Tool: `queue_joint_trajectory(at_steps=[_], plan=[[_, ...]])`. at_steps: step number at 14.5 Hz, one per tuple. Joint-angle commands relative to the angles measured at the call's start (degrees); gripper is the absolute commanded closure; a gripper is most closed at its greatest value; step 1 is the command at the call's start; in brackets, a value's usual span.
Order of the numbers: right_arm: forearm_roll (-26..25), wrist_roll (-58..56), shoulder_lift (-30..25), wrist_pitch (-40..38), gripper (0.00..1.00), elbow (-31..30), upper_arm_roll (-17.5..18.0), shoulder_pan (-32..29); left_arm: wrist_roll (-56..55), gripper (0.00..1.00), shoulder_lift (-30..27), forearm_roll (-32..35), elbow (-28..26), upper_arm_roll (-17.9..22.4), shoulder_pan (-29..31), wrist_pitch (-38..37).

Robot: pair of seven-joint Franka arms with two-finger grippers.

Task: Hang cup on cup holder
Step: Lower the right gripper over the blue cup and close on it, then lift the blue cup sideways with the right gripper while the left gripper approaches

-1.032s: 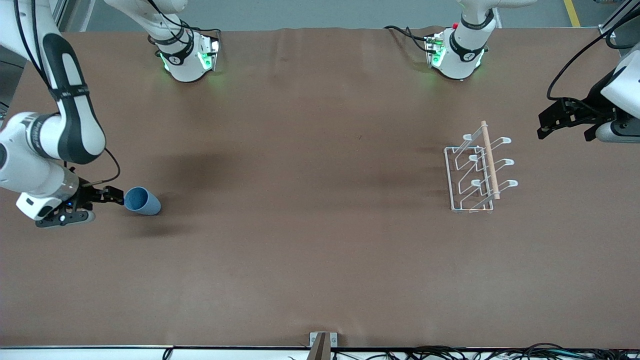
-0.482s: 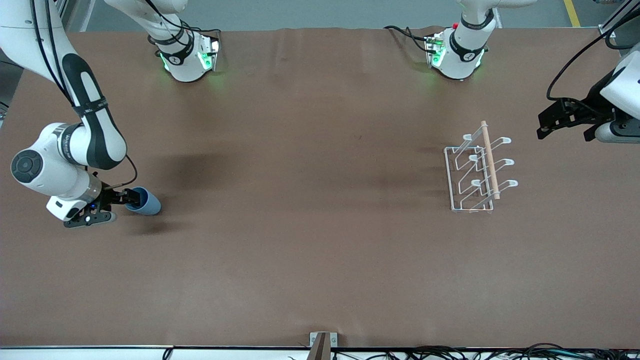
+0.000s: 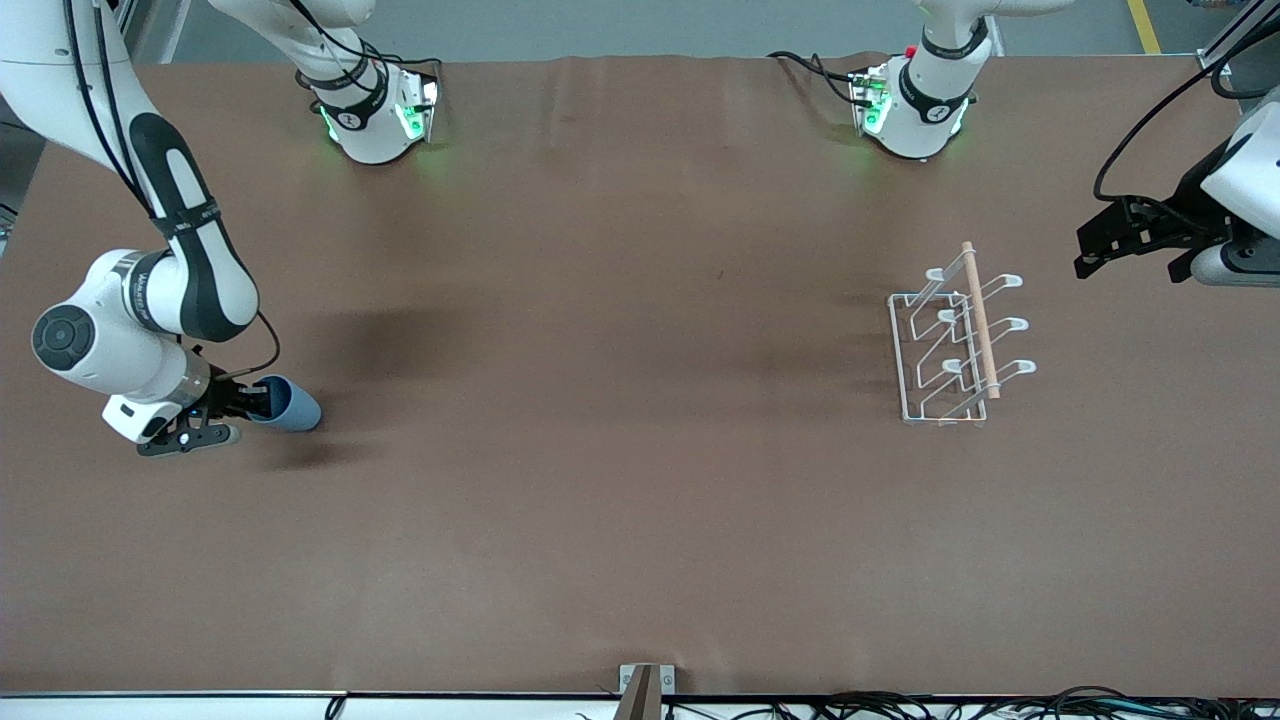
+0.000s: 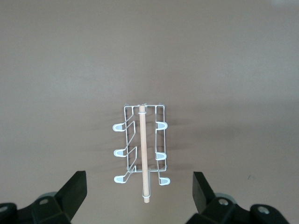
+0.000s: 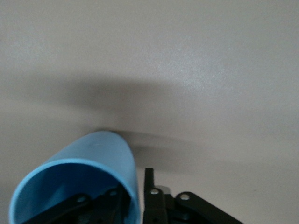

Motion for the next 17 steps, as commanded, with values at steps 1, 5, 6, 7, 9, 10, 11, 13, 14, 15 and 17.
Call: queue_joint_trajectory(at_steps=[1,5,6,7,9,10,11,13,14,15,17], plan=[[0.2,-1.0,-0.4,-4.4,1.0,2.8,0.2,0.0,-0.2,0.0,-1.1,1.2,-0.6,0.1,0.0,0.1],[0.4,-3.0,-1.3,-19.3,1.0,13.1,0.4,0.2,0.1,0.0,-1.2,1.2,-0.7,0.1,0.1,-0.2],[0.5,-2.4,-1.7,-22.9,1.0,15.7,0.3,0.8,0.2,0.0,-1.2,1.2,-0.7,0.2,0.1,-0.2],[1.3,-2.3,-2.4,-25.5,1.0,17.7,0.5,0.9,0.2,0.0,-1.1,1.2,-0.6,0.1,0.2,-0.2],[8.2,-2.3,-3.6,-32.4,1.0,20.8,0.4,2.1,0.3,0.0,-0.9,1.2,-0.6,0.1,0.5,-0.1],[11.9,-2.1,-4.4,-35.7,1.0,21.4,0.3,3.6,0.3,0.0,-0.9,1.2,-0.6,0.1,0.5,-0.1],[15.6,-0.3,-5.3,-37.0,1.0,21.3,0.2,4.7,0.4,0.0,-1.1,1.1,-0.5,0.1,1.1,-0.1],[20.5,4.9,-6.2,-38.9,1.0,21.1,1.0,6.8,0.5,0.0,-1.0,1.2,-0.2,0.1,2.0,0.0],[25.8,6.7,-6.3,-39.5,1.0,21.0,1.6,7.2,0.5,0.0,-0.6,1.1,0.0,0.1,1.9,0.3],[32.0,7.5,-6.1,-40.6,1.0,20.8,2.2,7.2,0.8,0.0,-0.6,1.2,0.0,0.1,1.9,0.3],[39.6,7.8,-6.1,-40.8,1.0,19.8,4.7,7.3,1.1,0.0,-0.6,1.2,0.1,0.1,1.7,0.1]])
